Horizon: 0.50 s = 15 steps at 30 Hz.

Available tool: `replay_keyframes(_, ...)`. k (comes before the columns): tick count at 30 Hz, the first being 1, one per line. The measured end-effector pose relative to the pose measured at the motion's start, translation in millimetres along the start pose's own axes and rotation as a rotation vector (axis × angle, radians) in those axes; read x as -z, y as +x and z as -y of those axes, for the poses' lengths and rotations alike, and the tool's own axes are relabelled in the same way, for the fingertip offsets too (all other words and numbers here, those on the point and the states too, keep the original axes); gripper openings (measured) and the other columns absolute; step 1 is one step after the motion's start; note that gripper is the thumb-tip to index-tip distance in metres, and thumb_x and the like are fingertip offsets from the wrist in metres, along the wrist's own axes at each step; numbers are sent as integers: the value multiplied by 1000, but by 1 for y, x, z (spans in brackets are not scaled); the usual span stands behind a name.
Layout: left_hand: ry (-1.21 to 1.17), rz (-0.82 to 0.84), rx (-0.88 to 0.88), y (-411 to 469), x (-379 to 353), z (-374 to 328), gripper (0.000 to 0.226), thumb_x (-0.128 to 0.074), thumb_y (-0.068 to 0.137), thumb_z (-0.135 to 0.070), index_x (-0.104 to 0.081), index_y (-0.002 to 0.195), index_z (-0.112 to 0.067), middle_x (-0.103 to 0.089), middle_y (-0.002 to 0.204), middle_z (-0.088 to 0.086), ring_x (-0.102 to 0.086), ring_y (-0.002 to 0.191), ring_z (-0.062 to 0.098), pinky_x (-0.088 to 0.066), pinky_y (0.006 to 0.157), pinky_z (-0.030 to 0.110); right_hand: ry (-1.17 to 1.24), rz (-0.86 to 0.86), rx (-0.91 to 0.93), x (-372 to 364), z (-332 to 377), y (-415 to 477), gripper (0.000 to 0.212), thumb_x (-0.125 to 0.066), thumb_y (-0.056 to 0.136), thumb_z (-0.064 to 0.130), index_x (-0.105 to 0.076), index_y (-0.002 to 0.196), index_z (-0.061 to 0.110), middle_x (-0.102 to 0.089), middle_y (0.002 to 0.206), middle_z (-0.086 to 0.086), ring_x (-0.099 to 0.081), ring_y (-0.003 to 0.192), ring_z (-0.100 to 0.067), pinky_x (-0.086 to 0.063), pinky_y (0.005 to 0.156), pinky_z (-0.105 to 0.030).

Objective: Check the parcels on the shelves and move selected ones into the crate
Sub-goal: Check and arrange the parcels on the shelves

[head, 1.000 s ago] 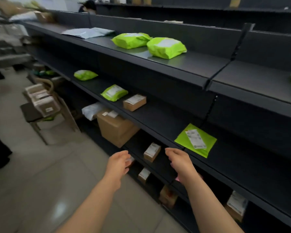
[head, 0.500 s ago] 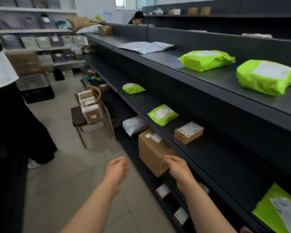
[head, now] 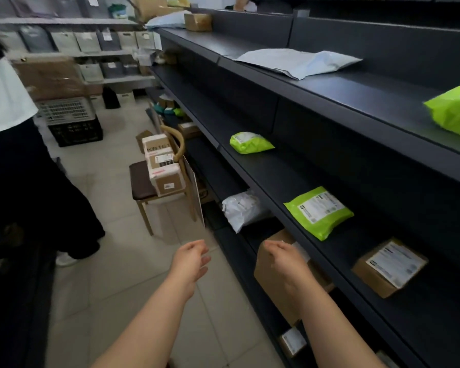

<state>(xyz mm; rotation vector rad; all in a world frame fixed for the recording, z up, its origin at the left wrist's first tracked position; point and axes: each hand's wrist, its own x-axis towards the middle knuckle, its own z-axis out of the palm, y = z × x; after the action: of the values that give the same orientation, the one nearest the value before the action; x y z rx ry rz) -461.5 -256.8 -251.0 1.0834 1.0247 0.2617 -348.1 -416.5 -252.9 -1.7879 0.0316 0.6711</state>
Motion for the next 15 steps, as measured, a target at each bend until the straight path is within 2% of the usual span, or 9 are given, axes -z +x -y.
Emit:
replay_keyframes(2, 30, 23, 3, 32, 5, -19, 12, -50, 97, -20, -56, 87, -22, -61, 93, -2, -58, 77, 11, -45, 72, 27, 33, -31, -17, -20, 11, 23, 20, -59, 93, 21, -68, 111, 17, -65, 109, 1, -59, 107, -18, -46, 94, -32)
replay_keyframes(4, 62, 59, 10, 67, 12, -39, 13, -50, 97, -21, -55, 86, -22, -60, 92, -3, -58, 79, 12, -45, 75, 28, 70, -58, -47, -42, 21, 46, 17, -58, 94, 20, -66, 109, 21, -63, 112, 2, -57, 108, -17, -44, 92, -31)
replay_keyframes(7, 126, 100, 43, 114, 24, -67, 13, -49, 98, -20, -56, 88, -22, -60, 90, -4, -58, 81, 12, -43, 85, 33, 104, -94, -93, -74, 28, 76, 9, -57, 93, 21, -65, 94, 26, -63, 115, 1, -57, 110, -18, -44, 100, -36)
replay_keyframes(9, 166, 114, 54, 147, 28, -85, 10, -48, 98, -19, -57, 95, -20, -61, 89, -4, -57, 81, 12, -43, 83, 32, 135, -133, -119, -92, 29, 99, 10, -57, 92, 22, -64, 89, 28, -64, 117, 1, -56, 113, -18, -42, 106, -40)
replay_keyframes(12, 217, 134, 64, 191, 23, -104, 13, -46, 97, -14, -57, 105, -17, -60, 87, -3, -55, 77, 11, -42, 69, 27, 178, -163, -176, -112, 29, 131, 12, -57, 92, 22, -65, 100, 27, -61, 123, -1, -54, 117, -19, -40, 107, -40)
replay_keyframes(13, 229, 148, 82, 205, 17, -108, 15, -47, 97, -12, -57, 107, -17, -60, 88, -2, -56, 78, 11, -43, 69, 27, 194, -174, -194, -117, 29, 140, 17, -57, 92, 22, -65, 107, 23, -60, 126, -3, -54, 118, -20, -40, 107, -40)
replay_keyframes(15, 238, 172, 135, 232, 2, -111, 19, -49, 95, -9, -58, 110, -15, -62, 95, 2, -58, 84, 15, -45, 80, 32, 223, -198, -238, -122, 24, 163, 25, -58, 92, 21, -64, 116, 17, -60, 127, -6, -53, 120, -23, -39, 106, -38)
